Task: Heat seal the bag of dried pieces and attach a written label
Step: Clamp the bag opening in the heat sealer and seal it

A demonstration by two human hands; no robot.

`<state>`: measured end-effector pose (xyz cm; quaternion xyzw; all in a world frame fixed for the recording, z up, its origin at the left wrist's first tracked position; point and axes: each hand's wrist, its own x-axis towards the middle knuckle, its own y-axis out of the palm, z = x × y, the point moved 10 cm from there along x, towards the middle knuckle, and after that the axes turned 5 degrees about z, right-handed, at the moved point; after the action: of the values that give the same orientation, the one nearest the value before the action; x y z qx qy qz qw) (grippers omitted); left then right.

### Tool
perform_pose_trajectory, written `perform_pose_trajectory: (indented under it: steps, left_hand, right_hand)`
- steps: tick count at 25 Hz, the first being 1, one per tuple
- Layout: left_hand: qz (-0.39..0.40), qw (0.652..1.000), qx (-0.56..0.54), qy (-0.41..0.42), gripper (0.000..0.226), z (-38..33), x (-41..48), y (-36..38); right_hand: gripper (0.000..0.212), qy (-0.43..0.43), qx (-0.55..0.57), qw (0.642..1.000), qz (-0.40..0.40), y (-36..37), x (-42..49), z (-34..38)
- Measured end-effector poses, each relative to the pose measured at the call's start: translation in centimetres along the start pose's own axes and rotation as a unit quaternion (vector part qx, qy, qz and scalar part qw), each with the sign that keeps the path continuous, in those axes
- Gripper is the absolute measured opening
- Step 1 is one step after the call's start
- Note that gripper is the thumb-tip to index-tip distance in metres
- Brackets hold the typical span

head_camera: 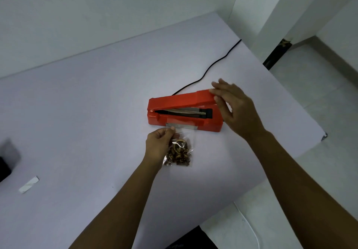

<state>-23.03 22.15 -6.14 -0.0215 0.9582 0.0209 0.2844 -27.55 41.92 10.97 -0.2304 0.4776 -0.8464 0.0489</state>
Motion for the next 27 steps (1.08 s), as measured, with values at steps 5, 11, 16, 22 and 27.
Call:
perform_pose_trajectory:
  steps: [5, 11, 16, 22, 27]
  left_hand:
    - [0.008, 1.000, -0.004, 0.003, 0.025, 0.1, 0.2, 0.1]
    - [0.009, 1.000, -0.001, 0.004, 0.026, 0.0, 0.3, 0.2]
    - [0.015, 1.000, -0.006, 0.002, 0.023, -0.1, 0.2, 0.2]
    - [0.032, 0.999, 0.002, -0.010, 0.022, 0.2, 0.5, 0.3]
    - [0.035, 0.999, -0.001, -0.019, 0.023, 0.5, 0.7, 0.3]
  right_hand:
    - [0.045, 0.086, -0.070, 0.988, 0.104, 4.1, -2.7, -3.4]
    - [0.047, 0.132, -0.071, 0.977, 0.150, 6.3, -3.0, -4.3]
    - [0.048, 0.211, -0.032, 0.964, 0.157, 7.2, -2.7, -5.0]
    - [0.053, 0.264, -0.115, 0.939, 0.189, 8.4, -2.5, -5.3]
    - [0.061, 0.220, -0.226, 0.927, 0.205, 8.4, -1.7, -4.9]
